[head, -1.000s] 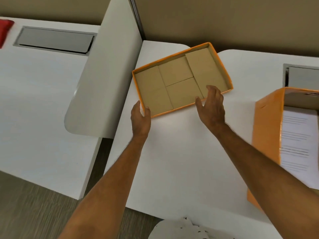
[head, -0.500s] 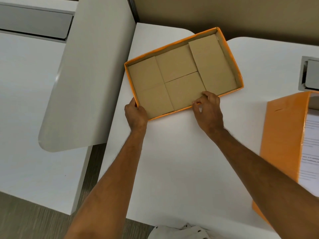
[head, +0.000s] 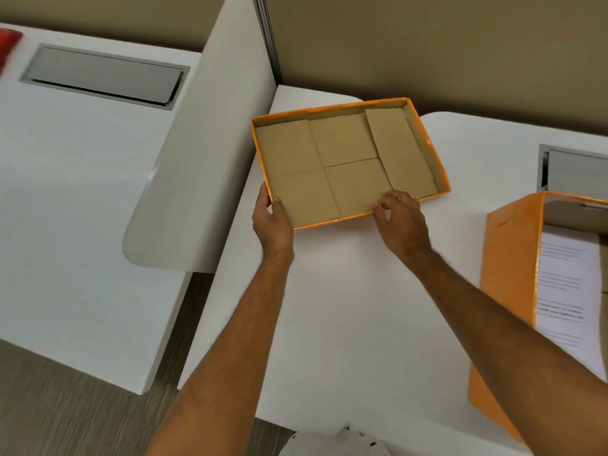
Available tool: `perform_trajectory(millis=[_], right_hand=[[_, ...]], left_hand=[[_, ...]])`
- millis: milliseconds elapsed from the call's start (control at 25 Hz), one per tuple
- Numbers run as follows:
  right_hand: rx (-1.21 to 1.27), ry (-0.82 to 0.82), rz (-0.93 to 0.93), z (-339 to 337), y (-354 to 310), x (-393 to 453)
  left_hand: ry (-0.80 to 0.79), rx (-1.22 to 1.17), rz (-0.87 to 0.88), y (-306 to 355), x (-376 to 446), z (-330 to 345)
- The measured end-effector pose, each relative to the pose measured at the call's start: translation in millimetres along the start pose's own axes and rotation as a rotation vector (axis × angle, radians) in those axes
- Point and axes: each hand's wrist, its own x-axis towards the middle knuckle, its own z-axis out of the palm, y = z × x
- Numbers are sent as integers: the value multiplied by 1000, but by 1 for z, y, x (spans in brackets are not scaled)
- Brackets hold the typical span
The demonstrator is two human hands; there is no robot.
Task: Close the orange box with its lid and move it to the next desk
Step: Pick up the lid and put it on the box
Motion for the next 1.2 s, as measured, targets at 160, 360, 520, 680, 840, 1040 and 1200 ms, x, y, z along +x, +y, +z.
perform_trajectory(millis=[160,360,520,680,840,1040,1200], right_hand=[[37,-21,10,-32,-31,0],[326,-128,47,-83,-97,-14],[677,-232,120,-141,-144,-38],[1107,-270,214,-207,-153,-66],[1519,-231,385,-273,-104,-85],[1643,-252,488,-332,-18,-125],[1518,-205,562,-352,29,-162]], left_hand=[[-11,-39,90,31,-26,-4],[-41,21,263,63,-73,-9],[-67,93,408,89,-129,-11],[-138,221,617,96,-187,-3],[-208,345,799,94,-239,10],[-241,554,987,71,-298,28],[-240,720,1238,51,-331,35]])
